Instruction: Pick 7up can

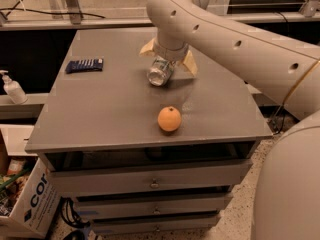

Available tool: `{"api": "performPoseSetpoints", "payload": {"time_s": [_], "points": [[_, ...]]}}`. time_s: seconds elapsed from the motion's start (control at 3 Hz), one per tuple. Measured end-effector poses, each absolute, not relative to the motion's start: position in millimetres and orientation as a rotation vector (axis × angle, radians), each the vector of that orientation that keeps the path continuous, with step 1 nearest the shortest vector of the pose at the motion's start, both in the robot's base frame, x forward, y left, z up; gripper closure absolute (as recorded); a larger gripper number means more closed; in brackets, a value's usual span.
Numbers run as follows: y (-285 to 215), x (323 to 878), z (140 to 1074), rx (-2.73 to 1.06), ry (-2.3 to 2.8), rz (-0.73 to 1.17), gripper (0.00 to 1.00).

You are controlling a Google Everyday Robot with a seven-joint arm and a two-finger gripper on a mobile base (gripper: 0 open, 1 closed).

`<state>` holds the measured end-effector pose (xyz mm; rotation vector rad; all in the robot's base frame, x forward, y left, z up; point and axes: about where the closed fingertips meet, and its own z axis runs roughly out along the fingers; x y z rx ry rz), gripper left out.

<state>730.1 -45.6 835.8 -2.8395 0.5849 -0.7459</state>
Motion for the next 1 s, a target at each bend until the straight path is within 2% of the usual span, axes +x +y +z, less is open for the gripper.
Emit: {"api": "performPoseSetpoints", "payload": {"time_s": [0.33, 1.0], "points": [[-36.4, 733.2, 832.2, -2.880, 0.608, -0.770, 0.18], [-31.1, 733.4, 830.3, -2.914, 0.660, -0.734, 0.64]]}}
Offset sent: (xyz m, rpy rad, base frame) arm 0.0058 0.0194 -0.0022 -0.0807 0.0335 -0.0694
